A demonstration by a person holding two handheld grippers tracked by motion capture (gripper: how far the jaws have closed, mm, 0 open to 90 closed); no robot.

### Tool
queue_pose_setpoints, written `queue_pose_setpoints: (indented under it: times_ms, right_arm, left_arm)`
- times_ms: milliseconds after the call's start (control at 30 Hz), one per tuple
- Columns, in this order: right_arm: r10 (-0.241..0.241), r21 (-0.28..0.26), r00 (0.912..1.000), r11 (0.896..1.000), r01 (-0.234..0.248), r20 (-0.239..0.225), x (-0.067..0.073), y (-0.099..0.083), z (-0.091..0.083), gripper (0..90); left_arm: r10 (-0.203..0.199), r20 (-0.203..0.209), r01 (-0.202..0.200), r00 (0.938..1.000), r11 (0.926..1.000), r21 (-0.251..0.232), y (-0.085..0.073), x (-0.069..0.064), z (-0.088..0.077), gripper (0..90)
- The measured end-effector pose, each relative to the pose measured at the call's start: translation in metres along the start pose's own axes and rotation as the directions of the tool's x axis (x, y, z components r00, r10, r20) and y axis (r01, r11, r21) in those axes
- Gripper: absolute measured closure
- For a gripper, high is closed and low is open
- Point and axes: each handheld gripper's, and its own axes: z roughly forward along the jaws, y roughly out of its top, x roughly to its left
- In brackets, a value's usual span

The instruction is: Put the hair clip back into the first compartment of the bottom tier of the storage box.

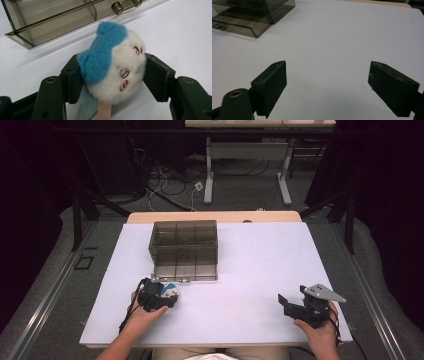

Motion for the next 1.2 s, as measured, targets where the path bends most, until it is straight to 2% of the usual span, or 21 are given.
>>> queue_pose_setpoints:
  times_ms: [333,867,1200]
  right_arm:
    - [0.006,-0.001,1.0,1.0,-0.006,-0.002,-0.001,0.0,0.001,15.0]
    - [0.02,0.003,0.9998,1.0,-0.02,-0.004,-0.001,-0.001,0.001,15.0]
    - [0.02,-0.004,0.9998,1.0,-0.02,-0.006,-0.003,-0.001,0.002,15.0]
  left_arm:
    - [0.002,-0.004,-0.002,1.0,1.0,-0.001,0.0,0.002,-0.004,39.3]
    - [-0.017,0.004,0.017,0.9998,0.9993,-0.034,-0.001,0.005,-0.012,39.4]
    - [-0.009,0.003,0.009,1.0,0.9983,-0.058,-0.001,0.007,-0.017,39.4]
